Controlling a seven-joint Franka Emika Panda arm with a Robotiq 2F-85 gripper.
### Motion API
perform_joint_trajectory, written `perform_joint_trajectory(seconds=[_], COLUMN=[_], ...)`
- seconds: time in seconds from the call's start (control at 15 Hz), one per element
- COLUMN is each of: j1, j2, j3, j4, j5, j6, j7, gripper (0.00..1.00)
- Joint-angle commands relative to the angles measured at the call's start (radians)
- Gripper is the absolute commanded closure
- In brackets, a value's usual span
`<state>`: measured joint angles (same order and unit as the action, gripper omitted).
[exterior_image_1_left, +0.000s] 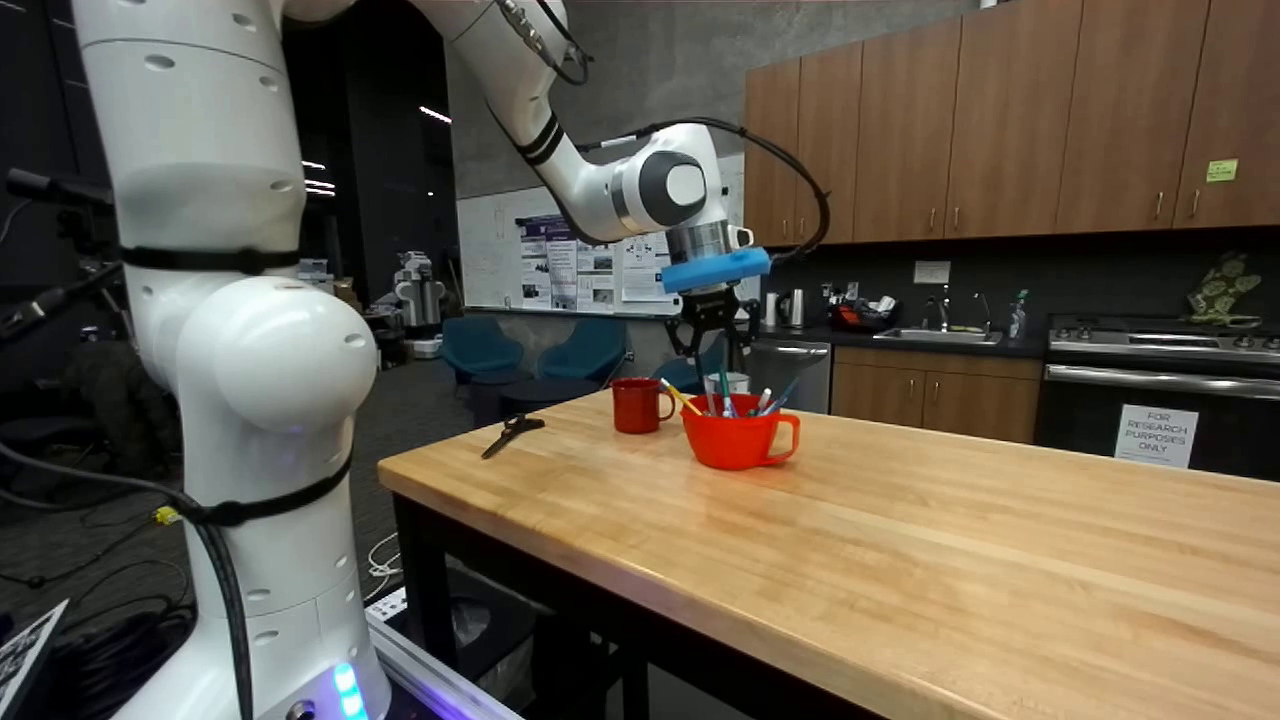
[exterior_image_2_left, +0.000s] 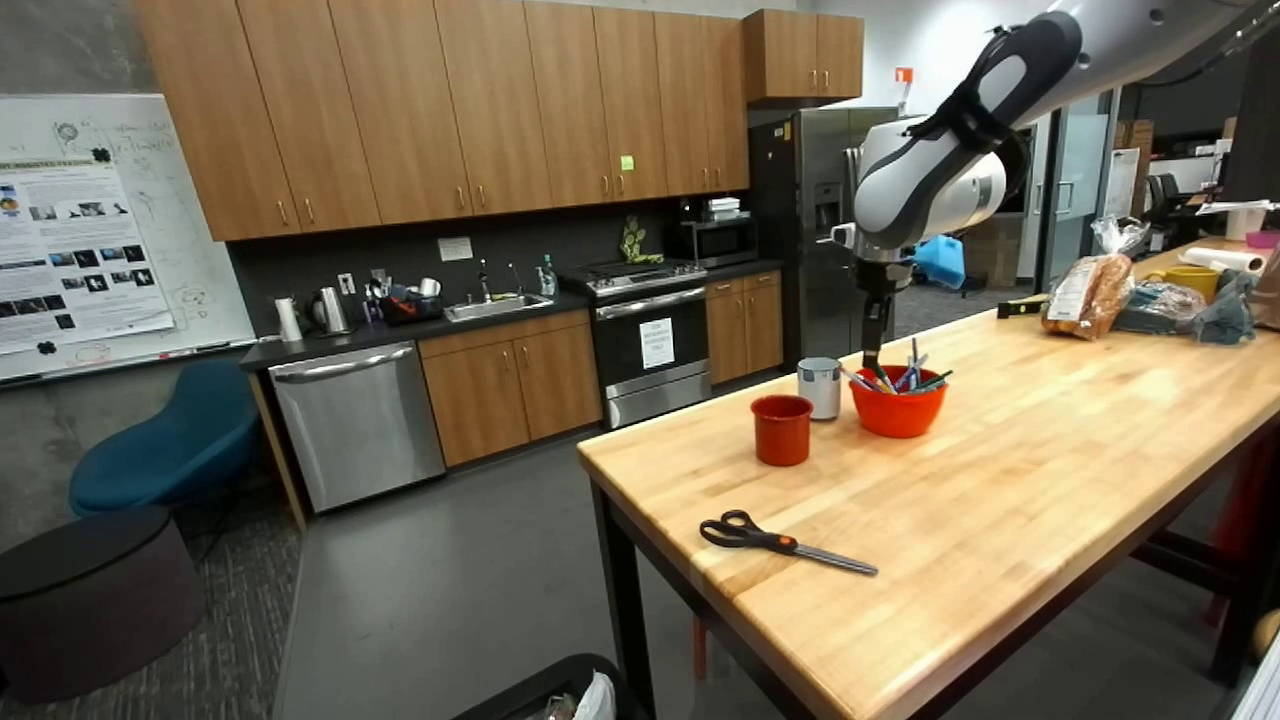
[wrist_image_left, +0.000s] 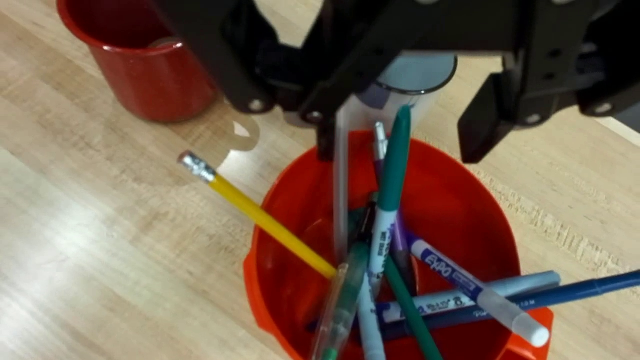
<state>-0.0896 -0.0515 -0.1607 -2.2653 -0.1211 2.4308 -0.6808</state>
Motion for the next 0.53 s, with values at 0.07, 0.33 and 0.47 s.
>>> perform_joint_trajectory(seconds=[0.07, 0.33, 0.47], j1=[-0.002, 0.003, 0.005], j2=[-0.094, -0.159, -0.197], j3=[0.016, 0.017, 0.018], j4=[-0.027, -0.041, -0.054], j5=[0.015, 0.029, 0.025], j6=[-0.061, -0.154, -0.189], j7=[0.030, 0.087, 0.125], gripper=[0.01, 0.00, 0.00])
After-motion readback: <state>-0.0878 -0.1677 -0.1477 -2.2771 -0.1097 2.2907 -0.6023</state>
